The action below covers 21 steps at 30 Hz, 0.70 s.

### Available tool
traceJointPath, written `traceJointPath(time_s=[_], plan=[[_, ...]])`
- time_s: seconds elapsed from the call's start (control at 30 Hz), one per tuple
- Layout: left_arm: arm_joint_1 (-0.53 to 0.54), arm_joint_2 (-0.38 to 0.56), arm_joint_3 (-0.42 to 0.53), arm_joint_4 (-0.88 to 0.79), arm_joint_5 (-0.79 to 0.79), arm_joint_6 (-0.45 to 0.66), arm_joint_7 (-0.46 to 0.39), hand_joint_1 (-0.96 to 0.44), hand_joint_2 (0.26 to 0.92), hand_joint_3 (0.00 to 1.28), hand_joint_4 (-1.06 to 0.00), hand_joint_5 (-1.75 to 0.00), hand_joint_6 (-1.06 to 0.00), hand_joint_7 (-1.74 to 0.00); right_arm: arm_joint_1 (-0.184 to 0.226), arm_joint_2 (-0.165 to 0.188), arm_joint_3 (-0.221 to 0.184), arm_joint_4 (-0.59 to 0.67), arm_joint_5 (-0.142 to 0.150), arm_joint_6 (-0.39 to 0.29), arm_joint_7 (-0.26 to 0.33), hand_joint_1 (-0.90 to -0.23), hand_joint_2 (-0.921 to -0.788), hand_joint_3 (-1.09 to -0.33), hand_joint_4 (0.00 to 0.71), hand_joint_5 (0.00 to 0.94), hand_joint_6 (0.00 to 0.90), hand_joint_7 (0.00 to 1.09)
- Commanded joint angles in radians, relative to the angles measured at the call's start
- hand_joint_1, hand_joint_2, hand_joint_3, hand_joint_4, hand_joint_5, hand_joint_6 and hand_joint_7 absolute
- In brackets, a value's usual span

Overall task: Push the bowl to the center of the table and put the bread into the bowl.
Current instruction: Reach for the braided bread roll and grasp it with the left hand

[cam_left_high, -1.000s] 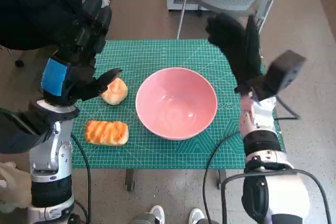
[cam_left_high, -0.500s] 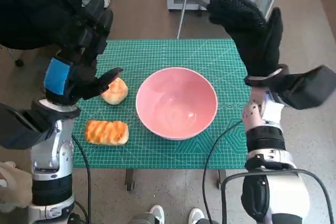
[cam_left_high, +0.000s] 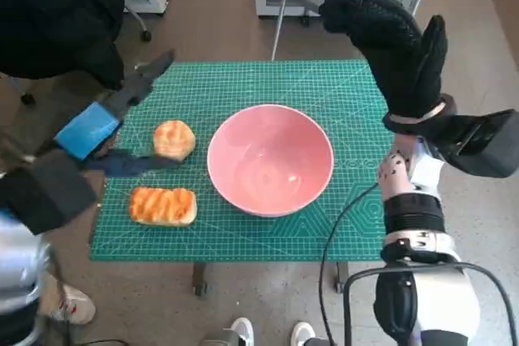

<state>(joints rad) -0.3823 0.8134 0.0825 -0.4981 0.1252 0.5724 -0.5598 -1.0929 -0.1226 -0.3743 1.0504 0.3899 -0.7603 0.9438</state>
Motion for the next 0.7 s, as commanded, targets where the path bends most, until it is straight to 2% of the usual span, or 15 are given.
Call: traceJointPath(time_s=[0.03,0.4,0.7], plan=[[0.065,0.186,-0.080,-0.312,0.142,0.244,-0.087,0.09,0.685,0.02,-0.02,-0.01,-0.17,-0.06,0.056,-0.014,0.014,-0.002,-0.002,0.006,-0.001,-0.733,-0.921,-0.845,0.268,0.000,0.320,0.00],[0.070,0.242,-0.173,-0.367,0.174,0.368,-0.137,0.04,0.681,0.01,-0.06,-0.01,-0.21,-0.04,0.050,0.006,0.020,0.004,0.013,0.032,0.003,-0.754,-0.921,-0.836,0.267,0.001,0.326,0.00],[0.105,0.259,-0.238,-0.343,0.212,0.401,-0.119,0.00,0.684,0.01,-0.09,-0.01,-0.22,-0.02,0.056,0.006,0.024,0.012,0.009,0.025,0.001,-0.731,-0.921,-0.833,0.272,0.002,0.331,0.01]])
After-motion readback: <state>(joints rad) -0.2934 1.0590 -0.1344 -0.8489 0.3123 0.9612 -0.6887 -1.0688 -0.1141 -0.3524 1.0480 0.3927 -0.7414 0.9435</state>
